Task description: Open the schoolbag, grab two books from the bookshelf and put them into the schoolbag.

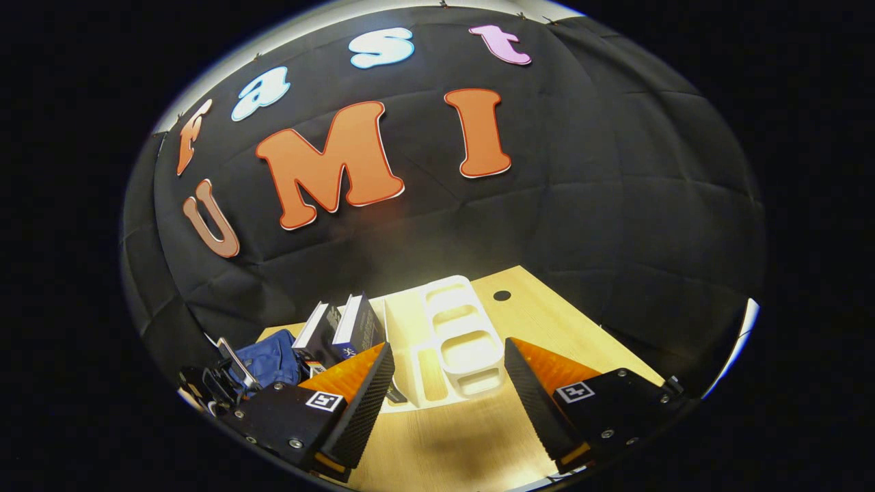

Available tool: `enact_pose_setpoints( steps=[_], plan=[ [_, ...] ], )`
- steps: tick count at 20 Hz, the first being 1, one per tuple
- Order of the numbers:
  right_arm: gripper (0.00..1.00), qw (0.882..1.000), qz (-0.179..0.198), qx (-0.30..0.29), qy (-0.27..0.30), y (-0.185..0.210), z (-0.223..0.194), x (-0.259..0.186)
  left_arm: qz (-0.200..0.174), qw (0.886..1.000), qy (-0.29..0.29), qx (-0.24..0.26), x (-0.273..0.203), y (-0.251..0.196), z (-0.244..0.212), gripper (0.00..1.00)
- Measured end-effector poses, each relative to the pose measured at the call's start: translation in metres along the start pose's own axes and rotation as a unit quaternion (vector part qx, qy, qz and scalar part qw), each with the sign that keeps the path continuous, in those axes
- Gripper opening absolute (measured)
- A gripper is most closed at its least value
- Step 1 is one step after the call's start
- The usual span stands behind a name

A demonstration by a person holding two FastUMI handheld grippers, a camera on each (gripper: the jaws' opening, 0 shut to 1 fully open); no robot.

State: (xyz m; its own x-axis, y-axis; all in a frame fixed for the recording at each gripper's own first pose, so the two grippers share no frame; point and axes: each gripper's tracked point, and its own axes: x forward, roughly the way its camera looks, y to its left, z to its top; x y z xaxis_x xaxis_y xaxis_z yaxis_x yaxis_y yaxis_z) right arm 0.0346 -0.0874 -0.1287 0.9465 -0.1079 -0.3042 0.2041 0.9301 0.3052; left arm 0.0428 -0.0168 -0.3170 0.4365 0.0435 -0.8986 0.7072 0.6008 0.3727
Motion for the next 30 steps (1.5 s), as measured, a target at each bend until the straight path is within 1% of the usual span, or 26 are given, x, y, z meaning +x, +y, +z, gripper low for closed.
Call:
enact_pose_setpoints(
  steps=[2, 4, 5, 7, 9, 11, 14, 17, 19, 21, 23, 27, 30],
  plan=[
    [0.97, 1.000, 0.007, 0.023, -0.013, 0.008, 0.016, -0.003, -0.028, 0.999, 0.015, 0.009, -0.019, 0.015, 0.005, 0.01],
    [0.97, 0.999, 0.023, 0.038, -0.005, 0.024, 0.020, -0.006, -0.047, 0.998, 0.017, 0.026, -0.033, 0.034, 0.015, 0.01],
    [0.97, 0.999, 0.021, 0.034, -0.007, 0.030, 0.022, -0.007, -0.054, 0.998, 0.012, 0.033, -0.041, 0.043, 0.022, 0.01],
    [0.96, 1.000, 0.004, 0.007, -0.010, 0.040, 0.022, -0.008, -0.072, 0.996, 0.004, 0.053, -0.051, 0.062, 0.033, 0.01],
    [0.97, 1.000, 0.008, -0.003, -0.010, 0.068, 0.026, -0.012, -0.094, 0.993, 0.002, 0.068, -0.059, 0.080, 0.042, 0.01],
    [0.97, 0.999, 0.031, 0.009, -0.007, 0.107, 0.032, -0.013, -0.113, 0.990, -0.009, 0.086, -0.067, 0.102, 0.056, 0.01],
    [0.96, 0.999, 0.044, -0.002, 0.009, 0.147, 0.038, -0.003, -0.155, 0.983, -0.015, 0.101, -0.079, 0.131, 0.068, 0.01],
    [0.97, 0.998, 0.042, -0.025, 0.041, 0.181, 0.043, 0.011, -0.197, 0.973, -0.029, 0.113, -0.072, 0.138, 0.076, 0.01],
    [0.96, 0.995, 0.051, -0.033, 0.076, 0.205, 0.046, 0.026, -0.218, 0.967, -0.039, 0.125, -0.064, 0.137, 0.079, 0.01],
    [0.97, 0.989, 0.061, -0.032, 0.129, 0.225, 0.041, 0.042, -0.237, 0.961, -0.048, 0.136, -0.056, 0.138, 0.080, 0.01],
    [0.97, 0.981, 0.063, -0.030, 0.182, 0.238, 0.034, 0.059, -0.258, 0.955, -0.057, 0.134, -0.053, 0.140, 0.085, 0.01],
    [0.97, 0.958, 0.047, -0.050, 0.277, 0.243, 0.010, 0.095, -0.285, 0.948, -0.067, 0.129, -0.045, 0.146, 0.080, 0.01],
    [0.97, 0.941, 0.038, -0.064, 0.331, 0.254, -0.009, 0.115, -0.298, 0.943, -0.075, 0.126, -0.042, 0.151, 0.076, 0.01]
  ],
)
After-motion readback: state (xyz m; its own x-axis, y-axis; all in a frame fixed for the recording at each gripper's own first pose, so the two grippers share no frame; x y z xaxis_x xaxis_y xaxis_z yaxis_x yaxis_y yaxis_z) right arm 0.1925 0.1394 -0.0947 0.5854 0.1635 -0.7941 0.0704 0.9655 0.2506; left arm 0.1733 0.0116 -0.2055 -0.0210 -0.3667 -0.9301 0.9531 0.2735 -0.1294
